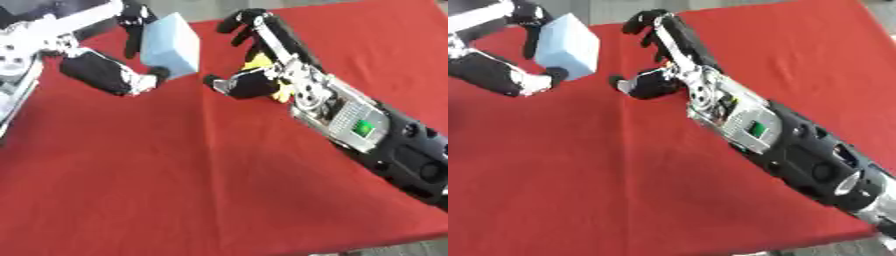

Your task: Pick up the objects with one hand, pass them to the other hand, and then place them into the box on the other side of the table.

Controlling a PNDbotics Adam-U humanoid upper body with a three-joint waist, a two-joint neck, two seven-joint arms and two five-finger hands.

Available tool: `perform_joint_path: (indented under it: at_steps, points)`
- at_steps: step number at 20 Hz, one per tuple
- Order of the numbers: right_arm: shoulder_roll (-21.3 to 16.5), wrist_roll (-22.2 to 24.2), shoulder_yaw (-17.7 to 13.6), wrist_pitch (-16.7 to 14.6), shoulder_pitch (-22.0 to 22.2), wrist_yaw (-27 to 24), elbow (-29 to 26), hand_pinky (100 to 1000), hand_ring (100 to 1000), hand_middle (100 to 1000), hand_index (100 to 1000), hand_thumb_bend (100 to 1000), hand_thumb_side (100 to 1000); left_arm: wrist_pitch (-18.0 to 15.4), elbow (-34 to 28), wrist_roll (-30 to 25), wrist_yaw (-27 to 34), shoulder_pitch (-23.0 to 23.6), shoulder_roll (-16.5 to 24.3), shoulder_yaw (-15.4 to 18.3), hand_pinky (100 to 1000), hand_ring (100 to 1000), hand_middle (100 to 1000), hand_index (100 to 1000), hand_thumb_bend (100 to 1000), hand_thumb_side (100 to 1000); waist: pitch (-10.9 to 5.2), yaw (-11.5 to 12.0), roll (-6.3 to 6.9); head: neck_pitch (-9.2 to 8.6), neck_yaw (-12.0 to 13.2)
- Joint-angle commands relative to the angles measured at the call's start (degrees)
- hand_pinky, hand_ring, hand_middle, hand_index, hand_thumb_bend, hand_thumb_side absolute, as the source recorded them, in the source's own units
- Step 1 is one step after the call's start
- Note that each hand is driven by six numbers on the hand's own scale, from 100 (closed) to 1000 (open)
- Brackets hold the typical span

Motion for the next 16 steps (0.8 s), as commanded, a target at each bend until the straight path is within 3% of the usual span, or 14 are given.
perform_joint_path:
  at_steps: [1, 2, 4, 8, 9, 13, 16]
  points:
    - [-1.35, -1.03, -0.62, -0.83, -0.12, -0.58, -1.04, 502, 688, 710, 712, 493, 100, 0.59, 0.54, 2.2, -0.21, -0.85, 4.75, 4.13, 865, 608, 315, 334, 100, 337, -0.46, -0.15, 0.31, -0.1, 0.59]
    - [-1.4, -1.54, -0.89, -1.0, 0.02, -0.92, -1.04, 501, 688, 710, 710, 521, 100, 0.41, 0.74, 2.99, -0.06, -0.58, 6.04, 5.13, 865, 608, 313, 334, 100, 244, -0.45, -0.2, 0.4, -0.1, 0.98]
    - [-1.62, -2.89, -1.27, -1.39, 0.27, -2.06, -1.04, 513, 700, 720, 706, 509, 102, -0.11, 0.9, 4.45, 0.31, 0.09, 8.58, 6.32, 861, 612, 317, 336, 100, 244, -0.46, -0.24, 0.49, -0.1, 1.72]
    - [-2.34, -5.31, -1.6, -2.43, 1.12, -4.81, -1.04, 517, 685, 713, 688, 522, 189, -0.38, 1.33, 6.69, 0.39, 2.03, 13.54, 8.44, 855, 616, 321, 339, 100, 244, -0.53, -0.24, 0.5, -0.1, 3.93]
    - [-2.51, -5.72, -1.72, -2.5, 1.36, -5.56, -1.04, 517, 684, 714, 682, 416, 234, -0.32, 1.47, 7.29, 0.29, 2.71, 14.81, 9.1, 855, 616, 323, 340, 100, 244, -0.54, -0.23, 0.5, -0.1, 4.76]
    - [-2.99, -8.06, -2.36, -3.41, 1.57, -8.18, -1.04, 518, 696, 722, 678, 313, 229, -0.1, 1.74, 9.27, 0.7, 5.9, 20.14, 11.76, 854, 619, 325, 343, 100, 244, -0.51, -0.56, 0.38, -0.1, 8.1]
    - [-3.14, -9.69, -2.73, -3.72, 1.63, -9.33, -1.04, 514, 695, 721, 671, 310, 238, 0.32, 1.75, 10.15, 1.98, 8.65, 24.21, 13.5, 854, 623, 328, 346, 100, 245, -0.43, -0.91, 0.26, -0.1, 10.04]
